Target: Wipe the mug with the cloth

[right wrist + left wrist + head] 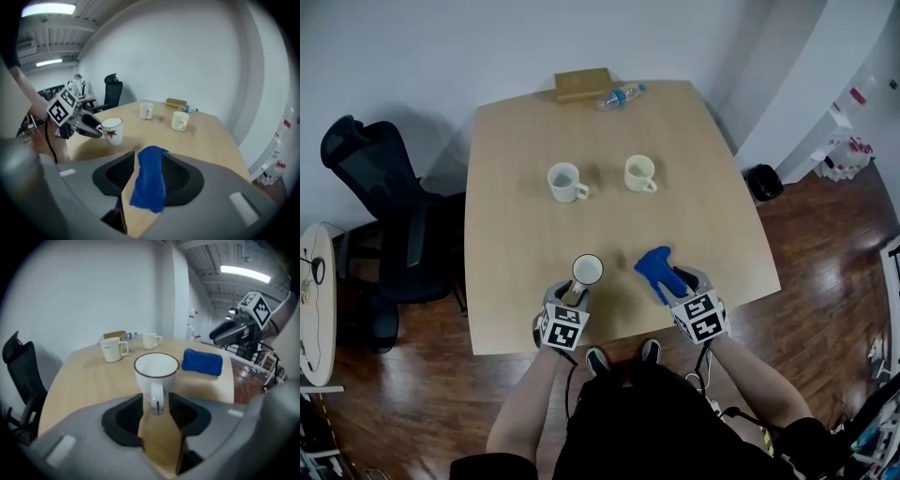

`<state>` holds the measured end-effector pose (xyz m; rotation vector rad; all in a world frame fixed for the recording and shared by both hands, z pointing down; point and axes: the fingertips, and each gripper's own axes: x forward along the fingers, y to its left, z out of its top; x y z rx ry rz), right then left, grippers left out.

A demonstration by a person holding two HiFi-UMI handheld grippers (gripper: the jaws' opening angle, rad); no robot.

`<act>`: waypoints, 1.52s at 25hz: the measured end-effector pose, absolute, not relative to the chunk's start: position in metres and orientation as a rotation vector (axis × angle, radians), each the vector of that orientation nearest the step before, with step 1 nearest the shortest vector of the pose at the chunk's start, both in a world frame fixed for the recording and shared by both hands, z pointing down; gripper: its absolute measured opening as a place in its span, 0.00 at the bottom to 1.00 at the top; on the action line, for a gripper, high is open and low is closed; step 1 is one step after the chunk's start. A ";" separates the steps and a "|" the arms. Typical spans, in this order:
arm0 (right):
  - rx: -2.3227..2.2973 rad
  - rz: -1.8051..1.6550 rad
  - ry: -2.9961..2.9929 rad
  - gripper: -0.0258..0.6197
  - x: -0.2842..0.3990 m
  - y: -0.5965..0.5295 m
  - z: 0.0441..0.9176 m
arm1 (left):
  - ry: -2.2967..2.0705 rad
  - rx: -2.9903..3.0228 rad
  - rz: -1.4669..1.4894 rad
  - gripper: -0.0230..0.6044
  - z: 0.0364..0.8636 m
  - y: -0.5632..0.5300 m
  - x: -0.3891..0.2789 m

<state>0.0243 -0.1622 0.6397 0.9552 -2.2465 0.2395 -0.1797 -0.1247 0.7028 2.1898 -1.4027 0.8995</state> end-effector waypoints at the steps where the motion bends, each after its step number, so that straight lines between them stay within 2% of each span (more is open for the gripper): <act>1: 0.931 0.189 -2.208 0.34 0.019 -0.169 0.649 | -1.402 2.184 0.907 0.31 0.704 -0.124 -0.178; 4: 0.896 0.120 -2.088 0.42 0.018 -0.187 0.682 | -1.409 2.189 0.919 0.31 0.703 -0.128 -0.171; 7: 0.884 0.149 -2.041 0.42 0.021 -0.196 0.710 | -1.418 2.193 0.952 0.31 0.705 -0.134 -0.169; 9: 0.865 0.151 -2.046 0.37 0.019 -0.198 0.718 | -1.428 2.199 0.969 0.30 0.706 -0.136 -0.169; 11: 0.853 0.155 -2.056 0.27 0.016 -0.198 0.722 | -1.438 2.204 0.966 0.26 0.706 -0.136 -0.170; 13: 0.844 0.181 -2.065 0.23 0.014 -0.197 0.723 | -1.445 2.201 0.945 0.15 0.706 -0.135 -0.172; 16: 0.843 0.242 -2.081 0.22 0.016 -0.198 0.721 | -1.441 2.186 0.905 0.14 0.706 -0.135 -0.172; 22: 0.881 0.364 -2.216 0.22 0.023 -0.193 0.693 | -1.356 2.093 0.678 0.13 0.681 -0.131 -0.163; 26: 0.894 0.329 -2.445 0.21 0.015 -0.187 0.606 | -1.371 2.099 0.487 0.13 0.631 -0.135 -0.152; 29: 0.914 0.094 -2.680 0.21 -0.005 -0.181 0.504 | -1.404 2.096 0.254 0.13 0.569 -0.147 -0.140; 32: 0.871 -0.341 -2.764 0.21 -0.035 -0.163 0.411 | -1.376 2.129 0.019 0.13 0.497 -0.164 -0.114; 38: 1.005 -1.185 -2.456 0.21 -0.065 -0.137 0.349 | -1.271 2.281 -0.227 0.13 0.393 -0.173 -0.075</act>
